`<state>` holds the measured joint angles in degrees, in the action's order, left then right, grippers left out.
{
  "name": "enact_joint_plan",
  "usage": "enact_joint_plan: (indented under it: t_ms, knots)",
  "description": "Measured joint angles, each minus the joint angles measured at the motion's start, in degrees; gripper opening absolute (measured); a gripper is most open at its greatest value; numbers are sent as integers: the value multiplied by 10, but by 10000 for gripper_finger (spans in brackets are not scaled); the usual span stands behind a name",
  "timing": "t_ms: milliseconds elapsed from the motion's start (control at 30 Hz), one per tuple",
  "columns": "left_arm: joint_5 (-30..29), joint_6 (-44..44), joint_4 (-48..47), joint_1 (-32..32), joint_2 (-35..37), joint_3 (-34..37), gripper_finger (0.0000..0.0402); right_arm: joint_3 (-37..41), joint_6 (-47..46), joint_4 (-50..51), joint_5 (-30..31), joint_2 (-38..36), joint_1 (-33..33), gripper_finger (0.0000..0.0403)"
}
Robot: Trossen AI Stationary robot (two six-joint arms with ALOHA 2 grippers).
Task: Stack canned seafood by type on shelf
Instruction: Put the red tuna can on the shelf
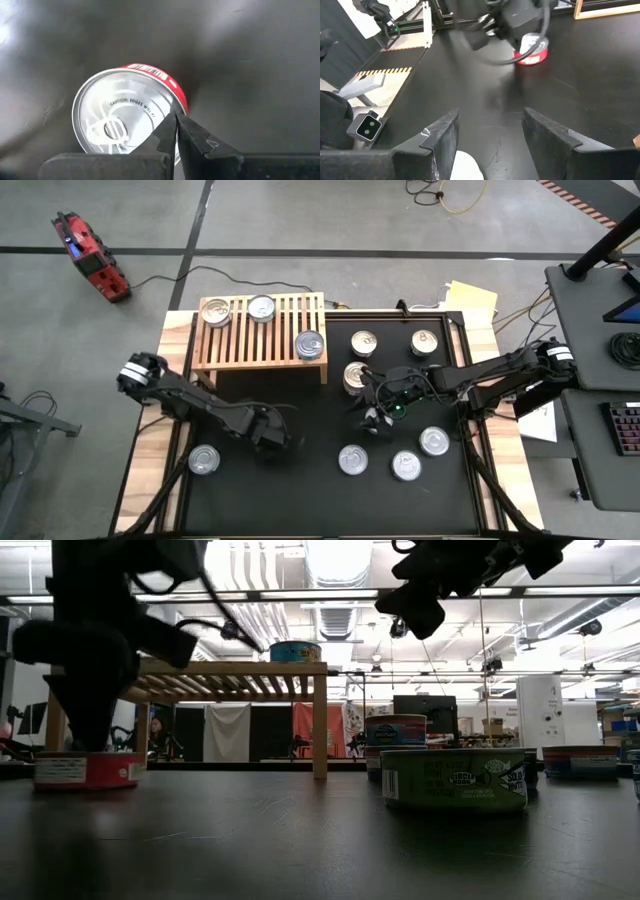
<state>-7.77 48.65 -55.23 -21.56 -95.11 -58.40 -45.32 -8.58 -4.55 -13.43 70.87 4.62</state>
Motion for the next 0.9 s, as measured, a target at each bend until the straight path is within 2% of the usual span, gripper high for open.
enact_joint_plan:
  t_ms: [300, 433, 700, 900]
  knots:
    - [-2, -150, 78, -48, -51, -79, 0, 0, -6, 0, 0, 0, 1, 203]
    - [-29, -188, 88, -63, -51, -96, 0, 0, -9, 0, 0, 0, 4, 203]
    - [-91, -179, 75, -98, -38, -100, 0, 0, -9, -16, 3, 2, 35, 203]
    - [-119, -137, 62, -128, -21, -76, 0, 0, -15, -54, 65, 6, 69, 203]
